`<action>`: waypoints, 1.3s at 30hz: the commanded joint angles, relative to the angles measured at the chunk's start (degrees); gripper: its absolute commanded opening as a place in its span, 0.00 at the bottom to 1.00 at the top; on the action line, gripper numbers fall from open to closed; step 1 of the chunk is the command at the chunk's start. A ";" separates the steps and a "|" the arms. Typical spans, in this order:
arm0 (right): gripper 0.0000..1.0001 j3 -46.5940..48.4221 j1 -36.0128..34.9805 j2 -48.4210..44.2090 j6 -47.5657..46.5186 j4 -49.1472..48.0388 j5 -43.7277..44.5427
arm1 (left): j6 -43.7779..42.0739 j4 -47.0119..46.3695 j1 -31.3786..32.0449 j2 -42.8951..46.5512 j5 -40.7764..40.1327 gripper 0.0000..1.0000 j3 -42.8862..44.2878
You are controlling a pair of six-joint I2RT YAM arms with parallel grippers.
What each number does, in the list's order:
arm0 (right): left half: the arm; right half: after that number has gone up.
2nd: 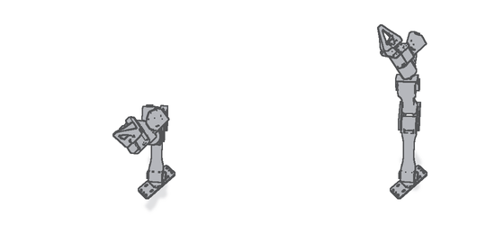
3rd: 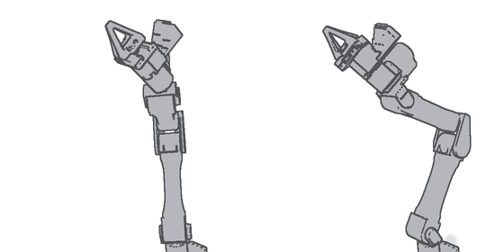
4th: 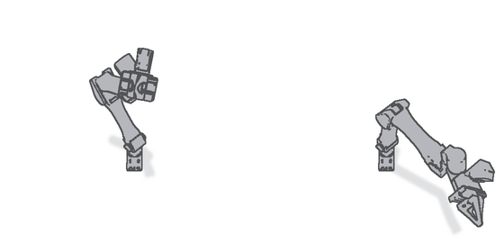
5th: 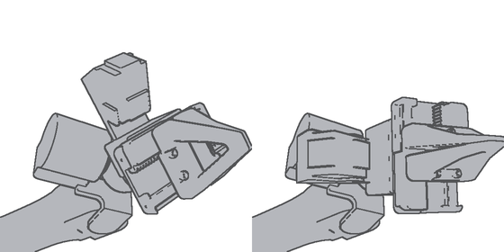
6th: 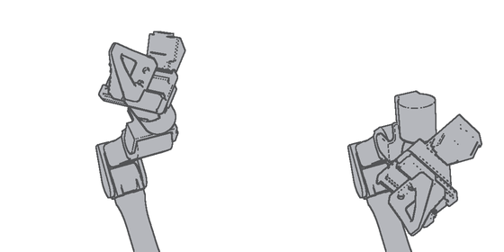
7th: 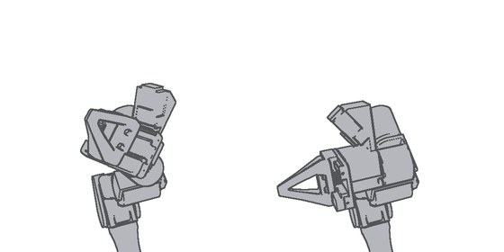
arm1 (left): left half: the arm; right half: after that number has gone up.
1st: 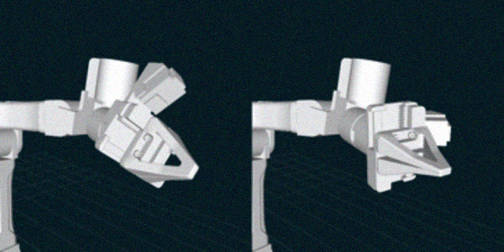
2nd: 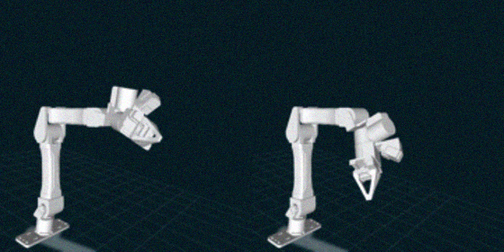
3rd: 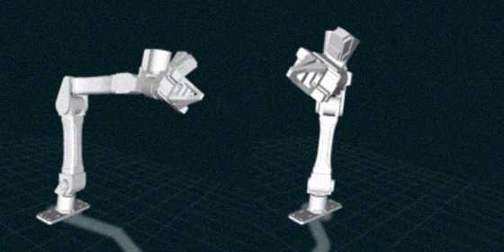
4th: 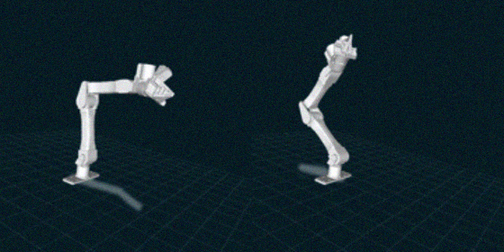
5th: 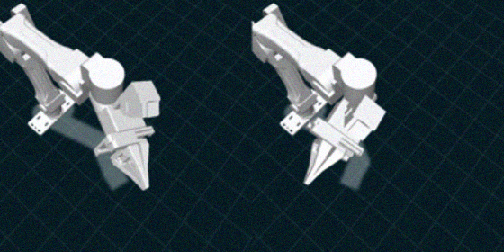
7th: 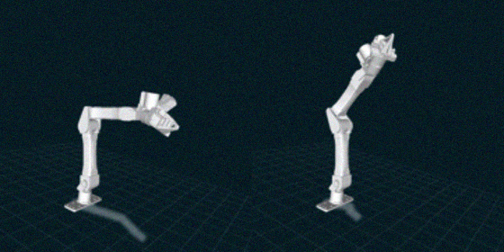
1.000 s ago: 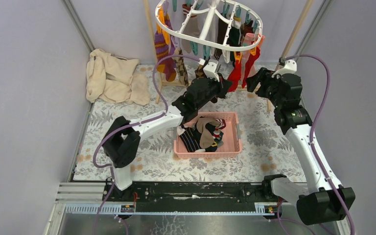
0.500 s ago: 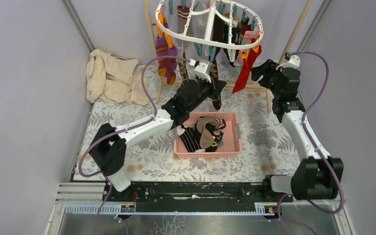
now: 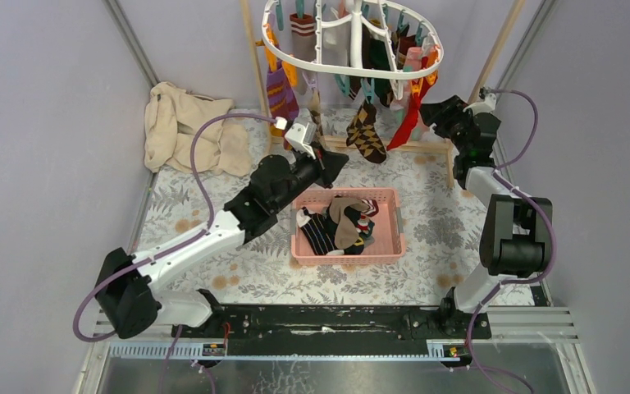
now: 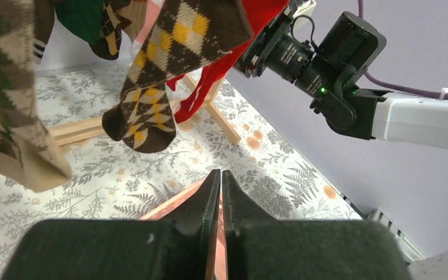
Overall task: Remove the socks clipped to the hanger
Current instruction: Adjust the hanger on the clothesline.
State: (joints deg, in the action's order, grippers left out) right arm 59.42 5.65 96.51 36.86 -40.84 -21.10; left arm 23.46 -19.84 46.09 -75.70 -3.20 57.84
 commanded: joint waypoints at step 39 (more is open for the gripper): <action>0.08 5.21 -2.57 -8.86 -5.12 2.69 0.05 | 2.83 16.38 4.97 14.21 -2.29 0.71 -5.96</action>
State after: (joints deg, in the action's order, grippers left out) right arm 67.05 3.44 96.73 36.03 -38.06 -23.16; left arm 26.46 -5.21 50.61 -62.26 -3.95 50.11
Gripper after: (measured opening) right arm 0.088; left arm 0.708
